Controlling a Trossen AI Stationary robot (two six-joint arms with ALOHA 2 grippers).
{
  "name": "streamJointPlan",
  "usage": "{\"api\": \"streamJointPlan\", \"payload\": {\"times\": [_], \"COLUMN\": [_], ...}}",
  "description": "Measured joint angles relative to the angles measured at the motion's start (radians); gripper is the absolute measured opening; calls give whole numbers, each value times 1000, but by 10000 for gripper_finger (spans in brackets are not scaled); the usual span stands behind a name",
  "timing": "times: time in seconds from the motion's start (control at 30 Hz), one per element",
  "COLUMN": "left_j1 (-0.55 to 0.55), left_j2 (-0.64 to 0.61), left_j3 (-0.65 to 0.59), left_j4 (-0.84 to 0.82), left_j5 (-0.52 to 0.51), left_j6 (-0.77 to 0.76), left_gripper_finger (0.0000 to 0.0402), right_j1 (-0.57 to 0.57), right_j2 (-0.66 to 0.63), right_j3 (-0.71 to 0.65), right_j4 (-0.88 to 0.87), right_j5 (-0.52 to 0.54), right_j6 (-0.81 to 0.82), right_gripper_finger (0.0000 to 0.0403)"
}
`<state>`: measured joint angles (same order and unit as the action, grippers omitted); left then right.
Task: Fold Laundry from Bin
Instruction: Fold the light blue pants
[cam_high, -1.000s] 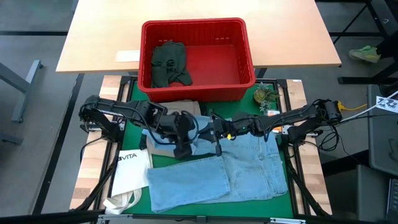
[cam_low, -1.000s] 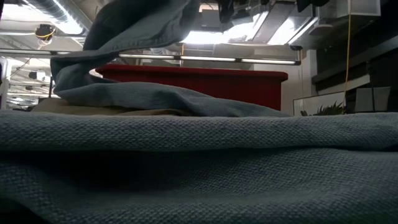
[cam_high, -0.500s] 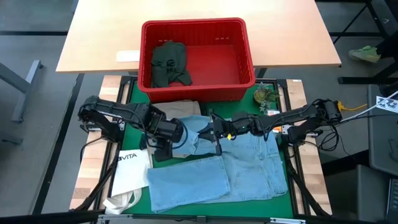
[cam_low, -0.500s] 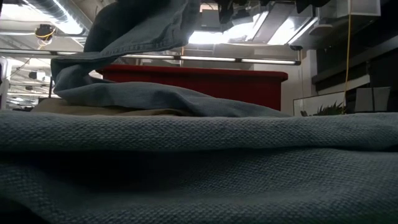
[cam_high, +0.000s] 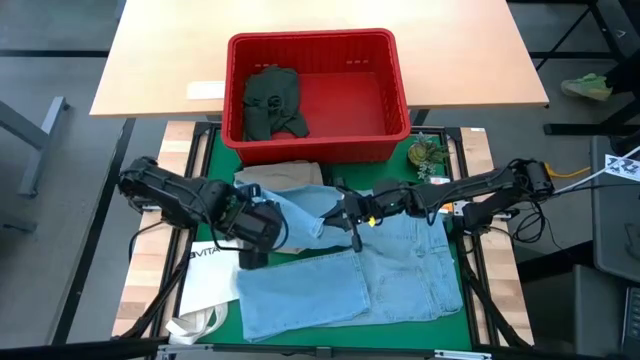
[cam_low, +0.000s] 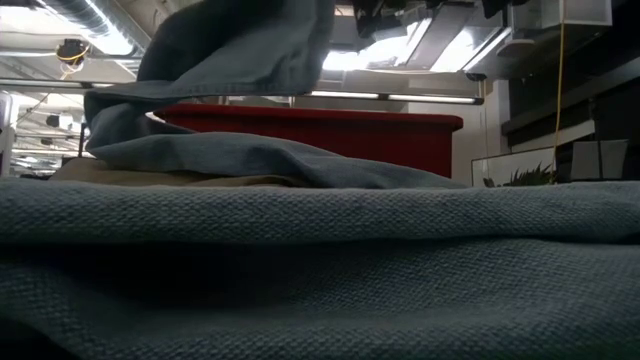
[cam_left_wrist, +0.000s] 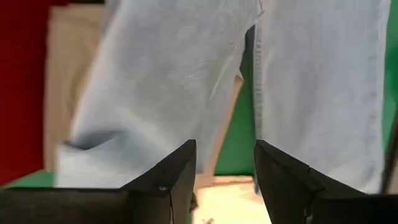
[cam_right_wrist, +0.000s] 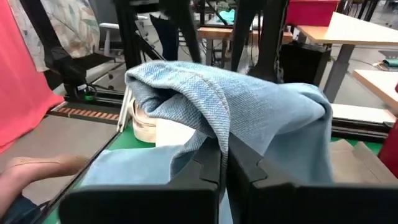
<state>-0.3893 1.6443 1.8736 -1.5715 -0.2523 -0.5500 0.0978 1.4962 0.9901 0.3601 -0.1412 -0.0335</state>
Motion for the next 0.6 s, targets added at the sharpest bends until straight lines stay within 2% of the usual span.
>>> {"api": "streamJointPlan", "payload": {"times": [0.17, 0.33, 0.43, 0.6], "left_j1": [11, 39, 46, 37], "left_j2": [-79, -225, -330, -487], "left_j3": [-1, -32, -125, -355], "left_j4": [1, 1, 1, -1], "left_j5": [-72, -215, -292, -305], "left_j6": [15, -14, -70, -201], "left_gripper_finger": [149, 147, 147, 147], "right_j1": [0, 0, 0, 0], "right_j2": [-42, -56, -56, -56], "right_j3": [0, 0, 0, 0], "right_j4": [-42, -57, -60, -82], "right_j5": [26, 35, 35, 45], "right_j6": [-15, -22, -22, -24], "right_gripper_finger": [4, 7, 4, 7]}}
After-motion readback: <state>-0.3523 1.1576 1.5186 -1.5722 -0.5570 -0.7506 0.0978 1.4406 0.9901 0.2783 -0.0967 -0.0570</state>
